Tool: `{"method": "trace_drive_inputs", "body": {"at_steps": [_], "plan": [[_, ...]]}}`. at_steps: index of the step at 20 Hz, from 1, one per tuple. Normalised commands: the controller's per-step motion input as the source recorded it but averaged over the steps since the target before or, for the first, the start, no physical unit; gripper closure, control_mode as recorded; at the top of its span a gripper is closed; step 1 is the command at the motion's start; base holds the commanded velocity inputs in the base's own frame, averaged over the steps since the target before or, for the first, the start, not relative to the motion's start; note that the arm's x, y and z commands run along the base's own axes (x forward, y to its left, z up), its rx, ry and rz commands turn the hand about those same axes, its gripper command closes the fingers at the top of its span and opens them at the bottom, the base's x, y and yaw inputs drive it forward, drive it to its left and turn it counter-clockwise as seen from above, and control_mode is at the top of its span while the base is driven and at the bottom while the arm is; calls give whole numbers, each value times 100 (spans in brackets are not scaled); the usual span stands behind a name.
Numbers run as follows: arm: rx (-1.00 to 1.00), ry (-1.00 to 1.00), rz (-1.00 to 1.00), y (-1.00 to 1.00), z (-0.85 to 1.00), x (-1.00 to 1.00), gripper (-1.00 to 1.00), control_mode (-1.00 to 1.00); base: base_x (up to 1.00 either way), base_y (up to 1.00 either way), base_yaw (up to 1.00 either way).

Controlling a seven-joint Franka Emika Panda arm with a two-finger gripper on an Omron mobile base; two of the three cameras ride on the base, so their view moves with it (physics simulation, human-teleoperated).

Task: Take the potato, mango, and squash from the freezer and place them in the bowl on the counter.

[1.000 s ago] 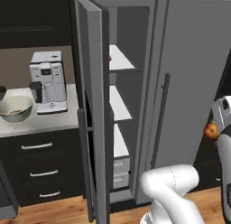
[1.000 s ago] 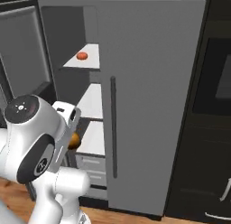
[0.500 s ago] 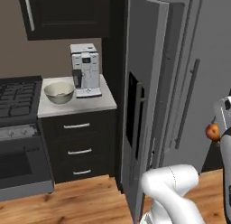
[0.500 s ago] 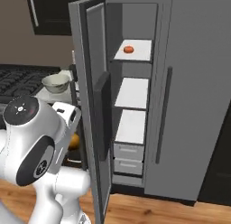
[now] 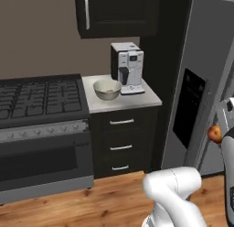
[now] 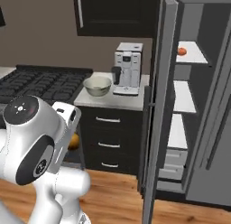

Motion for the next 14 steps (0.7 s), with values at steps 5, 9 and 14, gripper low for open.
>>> {"method": "trace_drive_inputs", "body": {"at_steps": [5, 9, 14], "plan": [[0, 0, 0, 0, 0, 0, 100, 100, 76, 100, -2], [0, 0, 0, 0, 0, 0, 100, 100, 100, 100, -10], [0, 0, 0, 0, 0, 0, 100, 100, 98, 26, -17]]}}
